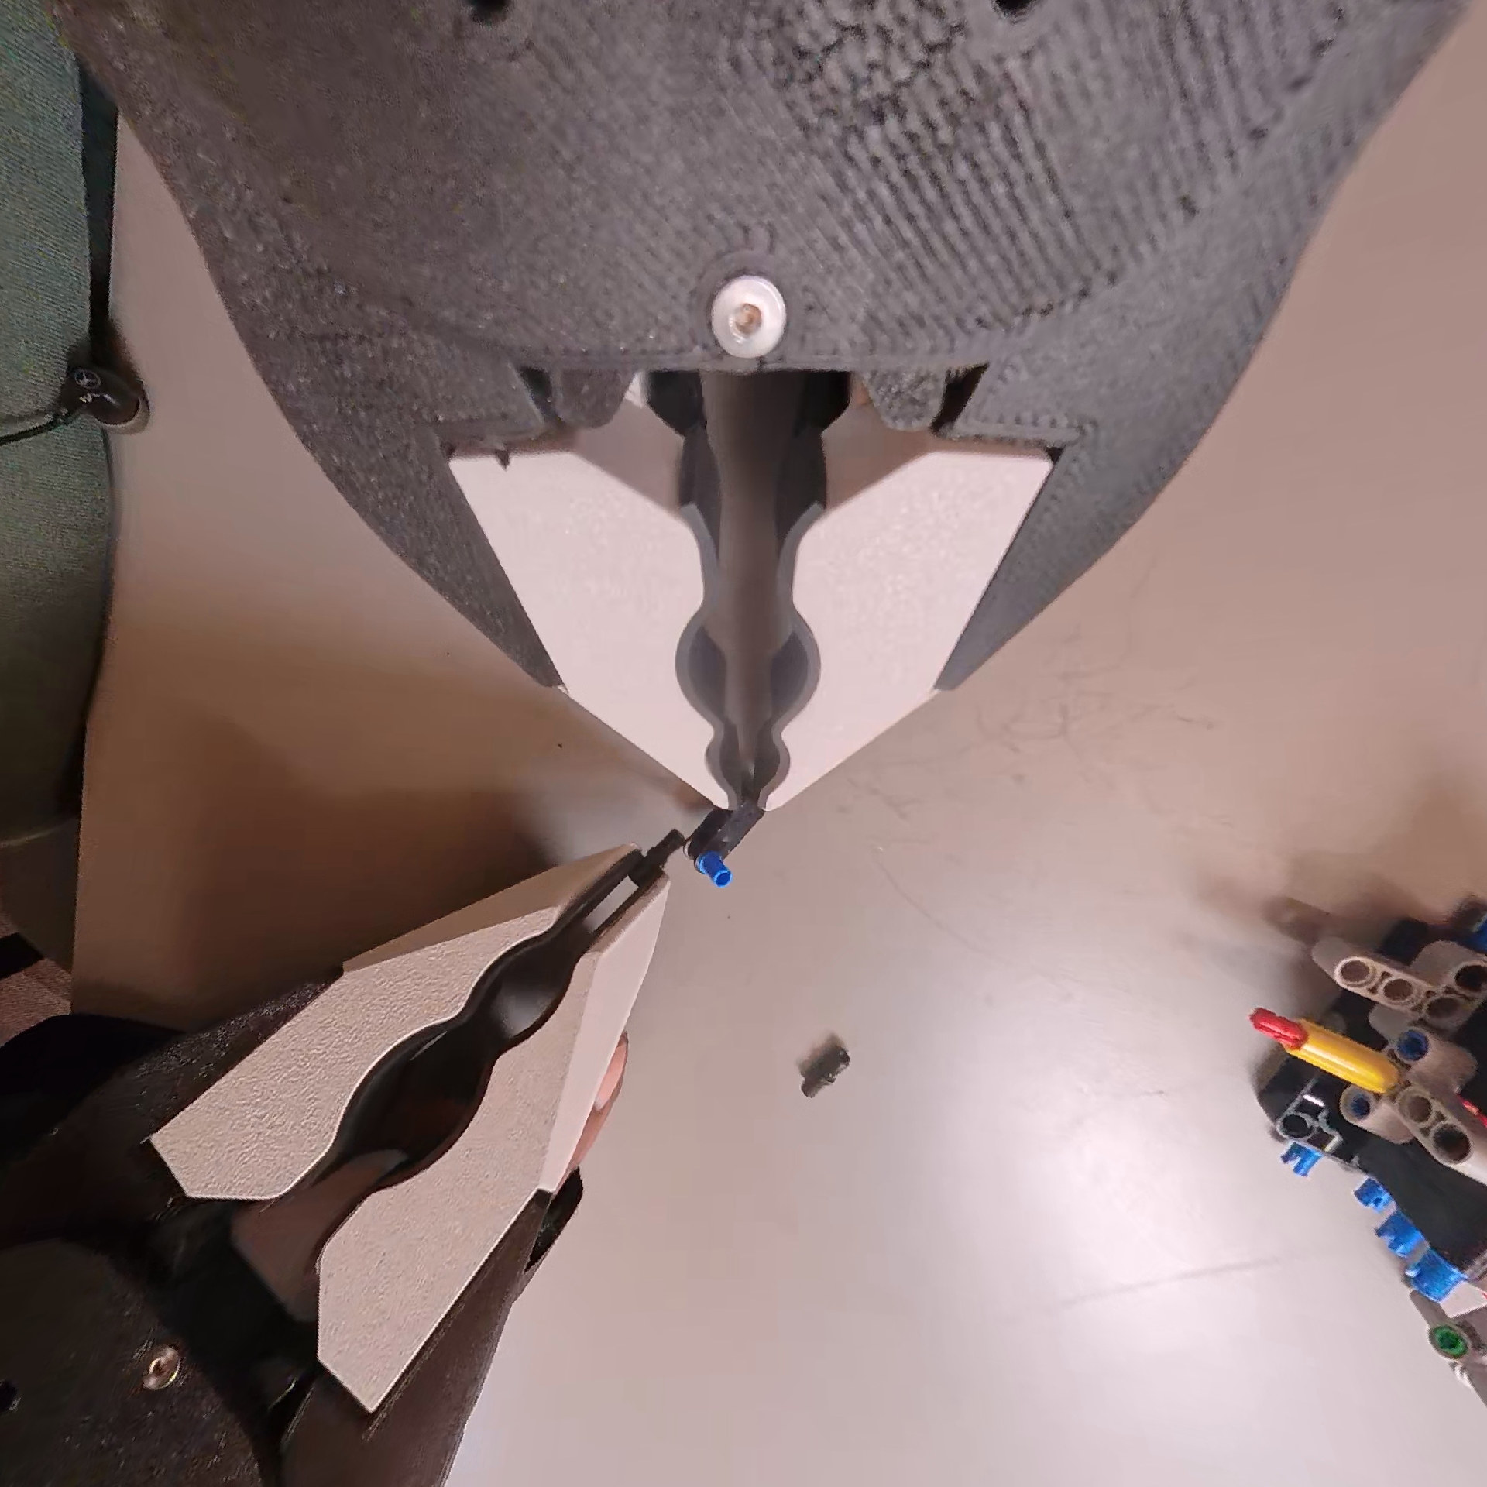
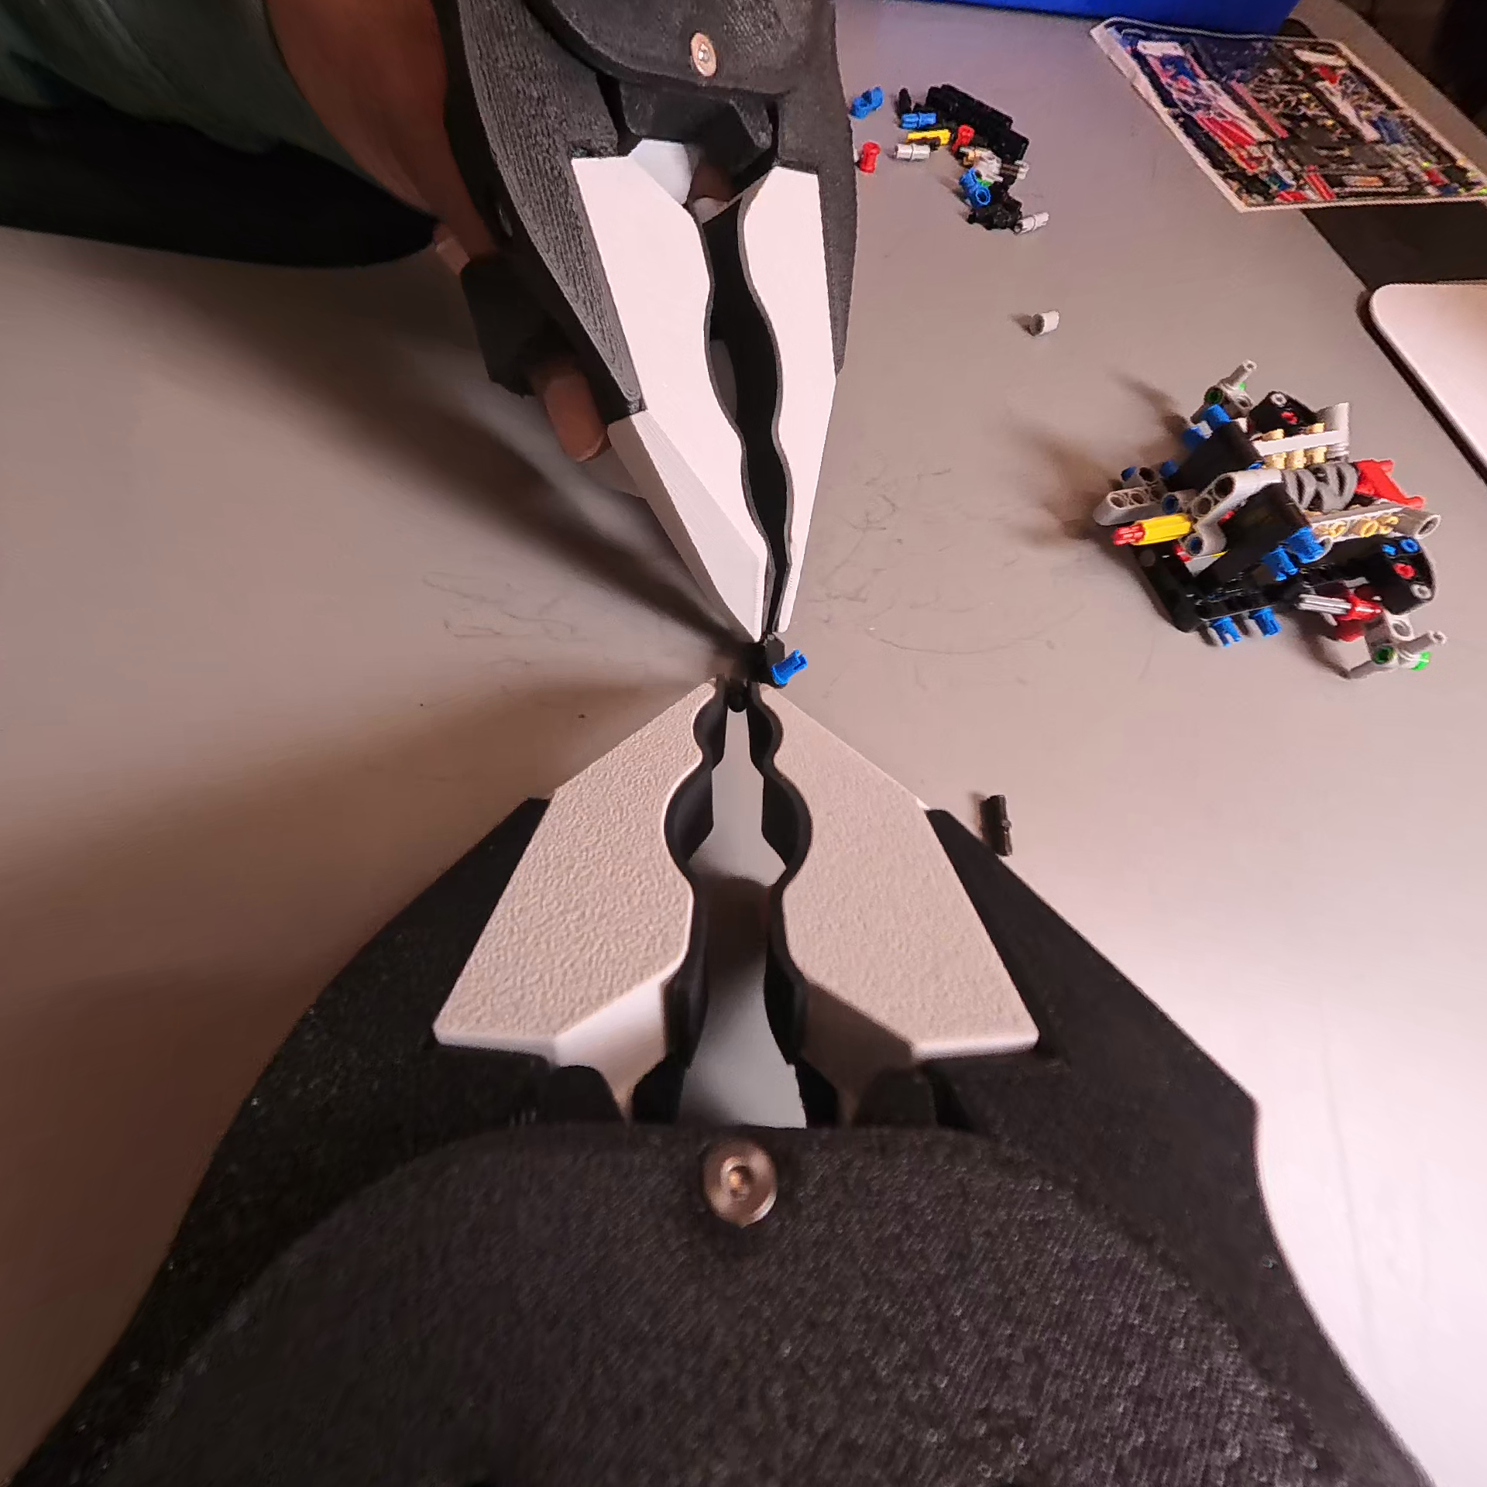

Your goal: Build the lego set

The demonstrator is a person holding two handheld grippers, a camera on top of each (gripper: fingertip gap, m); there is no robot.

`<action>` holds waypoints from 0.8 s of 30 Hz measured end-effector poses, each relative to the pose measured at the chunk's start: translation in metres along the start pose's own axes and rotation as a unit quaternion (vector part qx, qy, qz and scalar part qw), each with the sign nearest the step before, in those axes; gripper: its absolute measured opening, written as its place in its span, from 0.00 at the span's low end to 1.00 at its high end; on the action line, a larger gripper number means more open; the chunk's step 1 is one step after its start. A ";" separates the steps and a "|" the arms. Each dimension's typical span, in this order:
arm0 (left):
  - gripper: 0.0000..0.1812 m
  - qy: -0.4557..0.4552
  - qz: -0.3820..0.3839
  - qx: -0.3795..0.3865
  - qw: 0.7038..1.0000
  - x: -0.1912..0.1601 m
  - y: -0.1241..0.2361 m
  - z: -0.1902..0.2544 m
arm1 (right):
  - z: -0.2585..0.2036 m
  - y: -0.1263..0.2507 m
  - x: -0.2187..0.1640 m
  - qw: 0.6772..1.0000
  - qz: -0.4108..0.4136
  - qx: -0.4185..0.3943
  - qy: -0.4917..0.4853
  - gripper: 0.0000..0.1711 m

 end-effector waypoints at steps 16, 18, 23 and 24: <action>0.08 -0.150 -0.026 0.007 0.988 0.001 0.006 0.007 | 0.006 0.000 0.001 1.000 0.001 -0.007 -0.018 0.02; 0.08 -0.179 -0.029 0.007 0.983 0.002 0.004 0.010 | 0.009 0.002 0.002 1.000 0.004 -0.010 -0.023 0.02; 0.00 -0.171 -0.038 0.017 0.984 0.004 -0.005 0.007 | 0.015 0.007 0.004 0.999 0.012 -0.020 -0.033 0.02; 0.00 -0.155 -0.037 0.011 0.987 0.005 -0.005 0.006 | 0.015 0.008 0.004 0.999 0.013 -0.020 -0.033 0.02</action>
Point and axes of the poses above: each gripper's, where its closed fingertips meet, y back along the fingers, x out of its top, z = x × y across the jaws, the point moved 3 cm from there along y, back along the fingers, and after that the axes turned 15 degrees about -x, right-handed, at the moved point
